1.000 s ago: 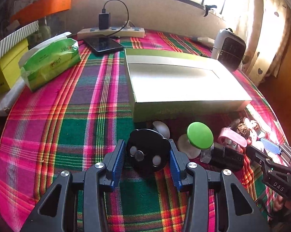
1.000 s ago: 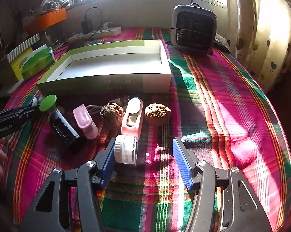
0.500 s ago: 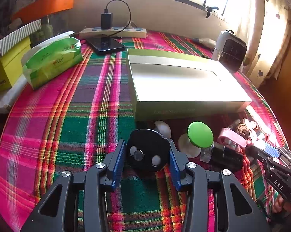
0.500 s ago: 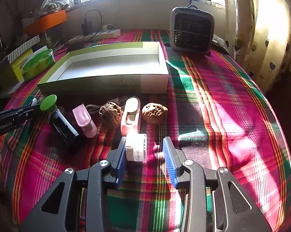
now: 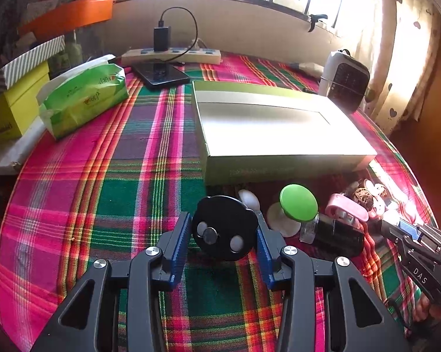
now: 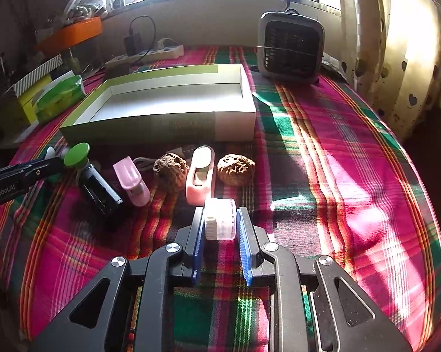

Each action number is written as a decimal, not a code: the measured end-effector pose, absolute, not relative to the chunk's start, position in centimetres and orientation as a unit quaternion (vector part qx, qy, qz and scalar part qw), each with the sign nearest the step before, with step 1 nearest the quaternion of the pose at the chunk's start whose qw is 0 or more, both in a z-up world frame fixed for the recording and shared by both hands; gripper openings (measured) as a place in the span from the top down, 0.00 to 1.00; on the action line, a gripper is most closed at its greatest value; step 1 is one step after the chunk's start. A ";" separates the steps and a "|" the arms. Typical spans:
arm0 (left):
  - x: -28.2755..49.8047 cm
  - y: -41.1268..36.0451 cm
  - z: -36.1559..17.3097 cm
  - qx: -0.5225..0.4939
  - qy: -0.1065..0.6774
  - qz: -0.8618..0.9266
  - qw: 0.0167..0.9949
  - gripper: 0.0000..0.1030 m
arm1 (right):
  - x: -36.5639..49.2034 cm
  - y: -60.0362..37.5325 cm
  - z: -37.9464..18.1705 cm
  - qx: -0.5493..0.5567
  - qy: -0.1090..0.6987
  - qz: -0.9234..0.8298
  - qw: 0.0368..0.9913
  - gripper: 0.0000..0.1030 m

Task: Organize objects
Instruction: 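Close the left gripper on the black puck while the right gripper closes on the white jar, then carry the black puck with the left gripper into the white box while the right gripper carries the jar there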

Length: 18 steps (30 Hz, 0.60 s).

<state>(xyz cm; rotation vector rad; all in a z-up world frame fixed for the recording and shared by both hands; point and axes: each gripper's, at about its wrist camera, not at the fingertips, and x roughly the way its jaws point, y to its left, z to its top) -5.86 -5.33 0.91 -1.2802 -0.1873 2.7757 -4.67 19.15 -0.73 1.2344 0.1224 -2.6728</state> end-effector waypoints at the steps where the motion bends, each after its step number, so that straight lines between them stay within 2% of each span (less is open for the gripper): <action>1: -5.8 -5.3 0.9 -0.418 -0.061 0.906 0.040 0.62 | -4.6 19.2 -0.7 0.417 0.041 -0.903 0.098 0.80; 18: -5.1 -4.1 1.6 -0.414 -0.051 0.908 0.048 0.62 | -4.1 19.2 -0.1 0.403 0.039 -0.907 0.114 0.81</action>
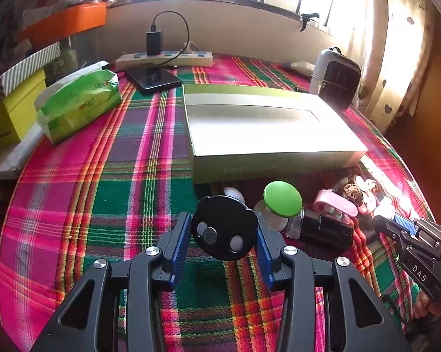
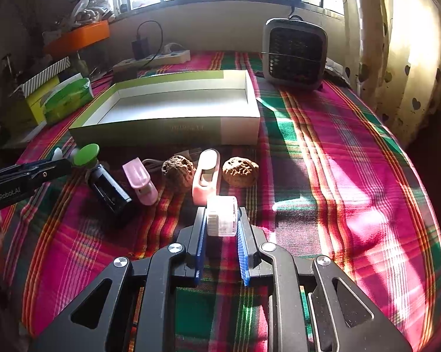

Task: Organize objects
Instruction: 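Carry the black puck with the left gripper into the white box while the right gripper carries the jar there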

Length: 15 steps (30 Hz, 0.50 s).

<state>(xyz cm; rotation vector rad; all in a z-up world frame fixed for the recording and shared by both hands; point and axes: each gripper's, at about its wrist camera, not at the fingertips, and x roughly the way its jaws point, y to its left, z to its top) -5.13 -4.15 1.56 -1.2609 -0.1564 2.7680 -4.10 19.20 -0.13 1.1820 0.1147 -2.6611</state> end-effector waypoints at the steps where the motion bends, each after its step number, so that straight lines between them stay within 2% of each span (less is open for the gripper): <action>1: -5.1 -4.1 1.6 -0.413 -0.051 0.908 0.048 0.62 | -4.1 19.2 -0.1 0.402 0.039 -0.908 0.114 0.81; 15: -5.2 -3.2 3.5 -0.400 -0.046 0.914 0.056 0.62 | -4.4 19.3 1.8 0.380 0.031 -0.915 0.134 0.81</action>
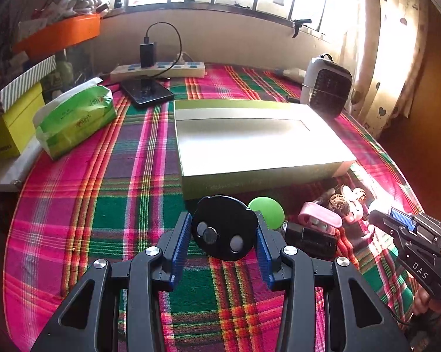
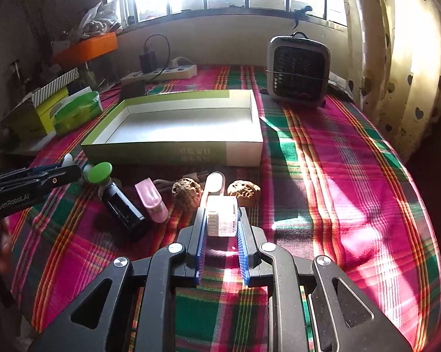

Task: Organize objects
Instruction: 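Carry the black puck with the left gripper into the white box while the right gripper carries the jar there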

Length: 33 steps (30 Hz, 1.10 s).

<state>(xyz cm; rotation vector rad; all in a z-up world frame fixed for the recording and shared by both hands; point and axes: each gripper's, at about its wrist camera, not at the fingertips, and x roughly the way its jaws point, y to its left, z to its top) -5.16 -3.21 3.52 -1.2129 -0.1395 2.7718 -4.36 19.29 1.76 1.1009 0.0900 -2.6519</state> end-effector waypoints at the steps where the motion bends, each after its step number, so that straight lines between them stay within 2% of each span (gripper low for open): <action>1: -5.3 -3.1 3.7 -0.399 -0.045 0.914 0.058 0.62 | -4.5 19.3 1.9 0.378 0.031 -0.915 0.136 0.81; 19: -11.2 -2.2 5.1 -0.397 -0.049 0.914 0.067 0.62 | -10.5 18.2 4.5 0.363 0.050 -0.916 0.164 0.81; 33: -16.8 -1.9 4.5 -0.413 -0.038 0.908 0.062 0.62 | -17.7 16.6 3.8 0.387 0.070 -0.904 0.167 0.81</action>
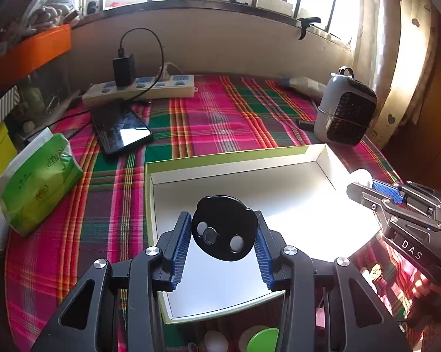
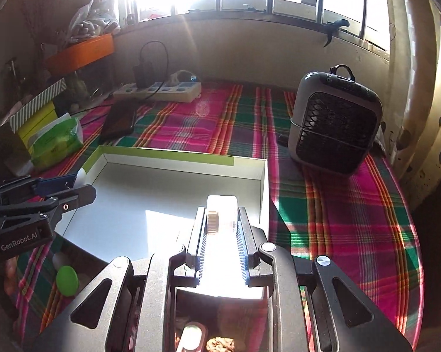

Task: Organize objects
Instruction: 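Carry the black puck with the left gripper into the white box while the right gripper carries the jar there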

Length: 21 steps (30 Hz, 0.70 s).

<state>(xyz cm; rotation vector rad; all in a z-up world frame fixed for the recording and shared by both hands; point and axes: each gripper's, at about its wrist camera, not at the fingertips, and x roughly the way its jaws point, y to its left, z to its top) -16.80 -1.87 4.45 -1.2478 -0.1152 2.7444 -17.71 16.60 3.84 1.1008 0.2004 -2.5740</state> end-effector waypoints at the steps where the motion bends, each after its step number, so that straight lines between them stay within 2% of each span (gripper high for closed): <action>1: -17.1 -1.9 4.3 -0.415 -0.040 0.907 0.062 0.62 | -18.1 16.5 3.7 0.390 0.071 -0.903 0.165 0.81; 21: -21.9 -2.9 2.3 -0.446 -0.037 0.893 0.046 0.62 | -23.6 14.5 0.7 0.439 0.094 -0.881 0.152 0.81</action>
